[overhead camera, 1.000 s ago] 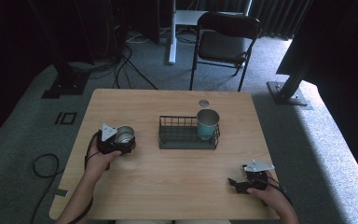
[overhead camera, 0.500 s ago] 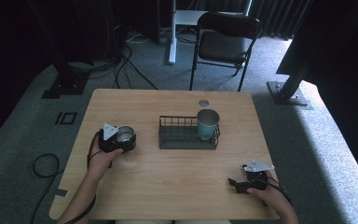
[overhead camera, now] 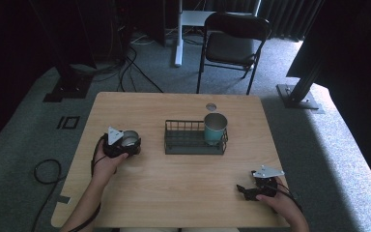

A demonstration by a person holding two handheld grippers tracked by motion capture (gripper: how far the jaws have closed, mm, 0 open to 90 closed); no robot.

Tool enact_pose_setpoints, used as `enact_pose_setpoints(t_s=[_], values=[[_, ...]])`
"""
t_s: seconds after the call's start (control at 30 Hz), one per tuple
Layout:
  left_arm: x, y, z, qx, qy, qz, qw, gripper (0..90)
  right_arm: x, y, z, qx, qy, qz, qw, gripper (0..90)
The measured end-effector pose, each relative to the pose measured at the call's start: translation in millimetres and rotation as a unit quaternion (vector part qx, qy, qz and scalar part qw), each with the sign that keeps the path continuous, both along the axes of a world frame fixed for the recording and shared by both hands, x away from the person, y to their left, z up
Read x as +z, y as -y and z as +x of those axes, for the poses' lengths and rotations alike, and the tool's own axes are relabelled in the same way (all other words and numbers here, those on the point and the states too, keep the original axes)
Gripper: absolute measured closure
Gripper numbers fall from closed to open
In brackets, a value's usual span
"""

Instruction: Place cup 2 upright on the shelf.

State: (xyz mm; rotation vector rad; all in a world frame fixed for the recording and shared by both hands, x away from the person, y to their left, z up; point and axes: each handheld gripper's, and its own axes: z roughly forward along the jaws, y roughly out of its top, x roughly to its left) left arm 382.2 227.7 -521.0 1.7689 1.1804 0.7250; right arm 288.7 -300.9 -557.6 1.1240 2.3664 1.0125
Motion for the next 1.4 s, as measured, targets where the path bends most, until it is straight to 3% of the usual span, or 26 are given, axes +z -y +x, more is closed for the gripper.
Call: enact_pose_setpoints(t_s=[0.7, 0.97, 1.03, 1.4], values=[[45.2, 4.2, -1.0, -0.016, 0.028, -0.018, 0.9993, 14.0, 0.0, 0.0, 0.0, 0.000, 0.000, 0.000, 1.0000, 10.7], [65.8, 13.9, 1.4, -0.032, 0.038, -0.024, 0.9985, 14.0, 0.0, 0.0, 0.0, 0.000, 0.000, 0.000, 1.0000, 10.7], [70.3, 15.8, 2.3, -0.036, 0.039, -0.034, 0.9980, 14.0, 0.0, 0.0, 0.0, 0.000, 0.000, 0.000, 1.0000, 10.7], [92.5, 32.7, 4.7, -0.054, 0.055, -0.035, 0.9964, 14.0, 0.0, 0.0, 0.0, 0.000, 0.000, 0.000, 1.0000, 10.7]])
